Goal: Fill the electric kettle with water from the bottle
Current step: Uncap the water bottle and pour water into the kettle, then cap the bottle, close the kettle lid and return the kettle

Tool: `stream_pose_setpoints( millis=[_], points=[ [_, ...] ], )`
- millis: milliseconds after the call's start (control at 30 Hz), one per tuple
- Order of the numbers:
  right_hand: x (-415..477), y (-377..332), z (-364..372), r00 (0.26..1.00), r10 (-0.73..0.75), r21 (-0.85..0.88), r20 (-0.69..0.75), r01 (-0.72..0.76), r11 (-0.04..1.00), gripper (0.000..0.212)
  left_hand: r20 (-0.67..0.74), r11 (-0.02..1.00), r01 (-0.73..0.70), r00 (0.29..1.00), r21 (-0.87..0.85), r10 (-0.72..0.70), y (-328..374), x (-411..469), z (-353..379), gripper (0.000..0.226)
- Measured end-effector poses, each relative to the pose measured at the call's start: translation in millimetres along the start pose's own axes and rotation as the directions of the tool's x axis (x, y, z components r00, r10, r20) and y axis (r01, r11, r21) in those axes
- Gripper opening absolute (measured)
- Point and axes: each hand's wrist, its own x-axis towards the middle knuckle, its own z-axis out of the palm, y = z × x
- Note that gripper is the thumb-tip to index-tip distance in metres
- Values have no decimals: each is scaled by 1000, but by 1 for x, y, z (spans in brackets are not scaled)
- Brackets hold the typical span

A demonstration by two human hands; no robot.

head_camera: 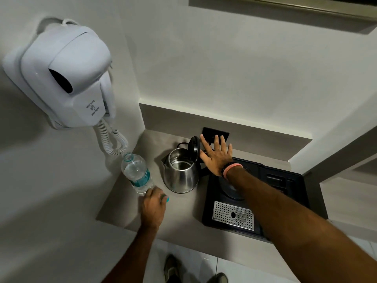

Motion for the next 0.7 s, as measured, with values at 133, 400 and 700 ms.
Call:
stream_pose_setpoints(
  millis=[133, 400, 700],
  points=[
    [-1, -1, 0, 1000, 14, -30, -1, -14, 999, 72, 264, 962, -66, 964, 264, -6, 7, 16, 10, 42],
    [-2, -1, 0, 999, 32, -23, 15, -32, 999, 80, 406, 864, -227, 913, 450, 28, -4, 11, 13, 32],
    [-1, 0, 1, 1000, -1, -15, -19, 1, 1000, 75, -306, 963, -267, 916, 24, 261, 62, 32, -80, 18]
  ],
)
